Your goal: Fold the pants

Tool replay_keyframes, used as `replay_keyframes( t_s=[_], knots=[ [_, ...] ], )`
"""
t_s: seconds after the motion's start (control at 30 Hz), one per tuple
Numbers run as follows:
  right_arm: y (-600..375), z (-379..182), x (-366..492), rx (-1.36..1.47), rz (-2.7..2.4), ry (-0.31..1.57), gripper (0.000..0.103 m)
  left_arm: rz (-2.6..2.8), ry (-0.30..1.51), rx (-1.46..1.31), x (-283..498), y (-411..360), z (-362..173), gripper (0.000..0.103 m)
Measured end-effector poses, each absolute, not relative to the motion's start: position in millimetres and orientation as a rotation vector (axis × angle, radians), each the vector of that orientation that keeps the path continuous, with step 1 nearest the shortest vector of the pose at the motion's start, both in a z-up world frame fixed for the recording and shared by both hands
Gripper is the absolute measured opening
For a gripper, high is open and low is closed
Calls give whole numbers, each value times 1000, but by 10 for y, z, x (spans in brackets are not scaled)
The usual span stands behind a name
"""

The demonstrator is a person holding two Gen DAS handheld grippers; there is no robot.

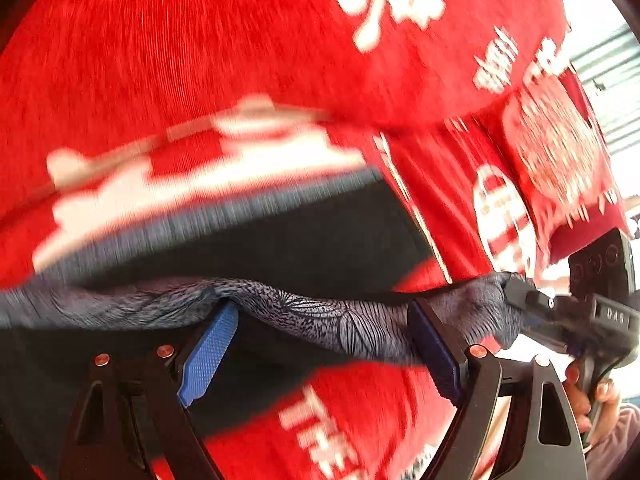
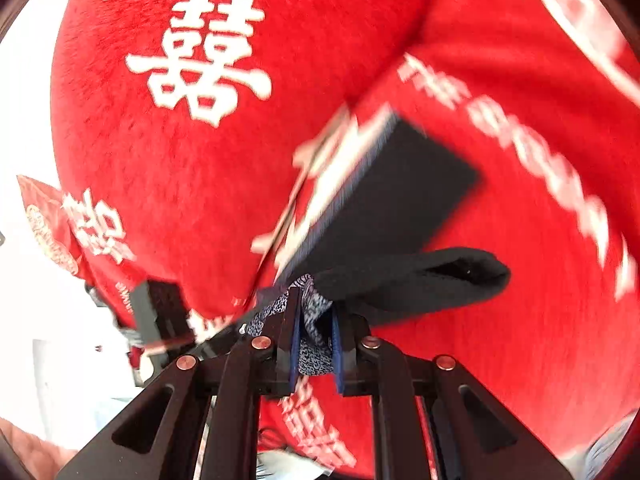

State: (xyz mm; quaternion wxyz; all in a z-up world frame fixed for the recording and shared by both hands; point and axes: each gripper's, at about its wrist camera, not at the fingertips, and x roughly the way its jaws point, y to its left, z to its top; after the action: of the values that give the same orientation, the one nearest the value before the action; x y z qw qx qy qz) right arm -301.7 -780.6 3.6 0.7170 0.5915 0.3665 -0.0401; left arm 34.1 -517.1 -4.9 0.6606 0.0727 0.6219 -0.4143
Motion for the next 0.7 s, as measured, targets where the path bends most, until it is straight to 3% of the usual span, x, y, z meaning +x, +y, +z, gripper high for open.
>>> replay_keyframes(
  t_s=[0.1,0.17,0.23,0.27,0.4,0.57,0.7],
  knots=[
    [-8197,-42,-2574,1272,-134,889,25,-883,1350,171,621,-5319,-24,87],
    [-8292,-36,-2404,1208,-175,943,49,-860,1318,181,704,-5327,32,87],
    [-8381,61,-2279,1123,-183,943,63,-824,1297,213,756,-5297,42,87],
    [-8402,106,-2259,1094,-185,938,65,-797,1295,235,762,-5249,21,87],
    [-8396,30,-2445,1076,-261,980,65,-680,1318,294,703,-5006,-164,87],
    [-8301,-501,-2970,1273,-355,991,58,-538,1409,287,614,-4517,-477,87],
    [-8247,-879,-3030,1444,-321,937,23,-483,1450,302,549,-4423,-691,87]
  ],
)
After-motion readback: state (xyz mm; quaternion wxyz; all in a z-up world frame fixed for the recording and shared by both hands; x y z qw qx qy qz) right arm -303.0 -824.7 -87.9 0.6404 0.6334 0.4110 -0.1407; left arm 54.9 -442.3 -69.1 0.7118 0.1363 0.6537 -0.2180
